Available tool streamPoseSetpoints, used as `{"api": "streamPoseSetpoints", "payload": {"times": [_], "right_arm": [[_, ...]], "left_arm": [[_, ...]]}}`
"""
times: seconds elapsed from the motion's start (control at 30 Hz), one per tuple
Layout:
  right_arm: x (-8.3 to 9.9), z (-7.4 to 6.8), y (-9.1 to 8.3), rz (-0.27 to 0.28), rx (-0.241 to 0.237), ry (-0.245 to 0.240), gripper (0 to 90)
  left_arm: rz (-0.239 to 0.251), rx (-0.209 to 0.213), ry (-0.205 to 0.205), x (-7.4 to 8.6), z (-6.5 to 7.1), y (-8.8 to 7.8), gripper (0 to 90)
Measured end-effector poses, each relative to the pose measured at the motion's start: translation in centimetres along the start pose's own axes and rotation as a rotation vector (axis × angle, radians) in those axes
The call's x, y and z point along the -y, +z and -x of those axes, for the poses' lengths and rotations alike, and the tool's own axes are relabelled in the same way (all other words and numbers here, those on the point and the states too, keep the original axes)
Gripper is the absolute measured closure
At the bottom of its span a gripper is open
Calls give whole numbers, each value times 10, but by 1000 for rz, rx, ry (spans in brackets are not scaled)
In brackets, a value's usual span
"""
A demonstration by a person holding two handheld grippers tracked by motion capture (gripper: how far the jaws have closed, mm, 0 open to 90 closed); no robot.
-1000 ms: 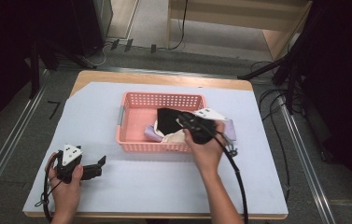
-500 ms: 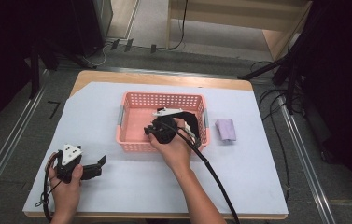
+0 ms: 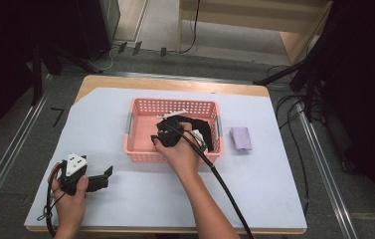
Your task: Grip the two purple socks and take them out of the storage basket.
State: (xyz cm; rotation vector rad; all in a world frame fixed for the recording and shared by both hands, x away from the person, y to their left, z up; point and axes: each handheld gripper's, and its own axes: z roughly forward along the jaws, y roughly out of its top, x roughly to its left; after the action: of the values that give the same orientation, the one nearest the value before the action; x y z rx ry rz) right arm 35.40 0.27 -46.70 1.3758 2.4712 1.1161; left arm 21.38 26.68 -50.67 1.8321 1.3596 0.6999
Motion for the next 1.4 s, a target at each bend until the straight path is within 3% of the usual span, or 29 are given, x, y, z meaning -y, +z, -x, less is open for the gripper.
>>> {"api": "streamPoseSetpoints", "payload": {"times": [0.13, 0.23, 0.3, 0.37, 0.53, 0.73, 0.8, 0.93, 1.13, 1.27, 1.4], "right_arm": [[-2, -1, 5, -34, 5, -12, 658], [-3, -2, 8, -78, 29, -8, 793], [-3, -3, 7, -71, 48, -26, 873], [-2, -5, 3, -19, 46, -23, 880], [-3, -3, -14, 157, -57, 6, 886], [-7, -14, -37, 323, -85, -74, 886], [-8, -14, -46, 365, -91, -75, 886], [-10, -7, -61, 424, -62, -62, 886], [-7, 4, -82, 569, 52, -62, 886], [-5, 12, -96, 642, 97, -66, 886], [-3, 26, -113, 678, 138, -47, 887]], "left_arm": [[4, 0, -4, 0, 0, 0, 35], [2, 0, -4, 0, 0, 1, 35], [0, 0, -4, 0, 0, 1, 35], [-1, 0, -3, 0, 0, 1, 35], [-1, 0, -4, 0, 0, 1, 35], [-1, -1, -3, 0, 0, 1, 35], [1, -1, -3, 0, 0, 1, 35], [-2, -1, 1, 0, 0, 0, 35], [3, -3, -7, 0, 0, 1, 35], [3, -2, -2, 0, 0, 1, 35], [3, -3, -2, 0, 0, 1, 35]]}}
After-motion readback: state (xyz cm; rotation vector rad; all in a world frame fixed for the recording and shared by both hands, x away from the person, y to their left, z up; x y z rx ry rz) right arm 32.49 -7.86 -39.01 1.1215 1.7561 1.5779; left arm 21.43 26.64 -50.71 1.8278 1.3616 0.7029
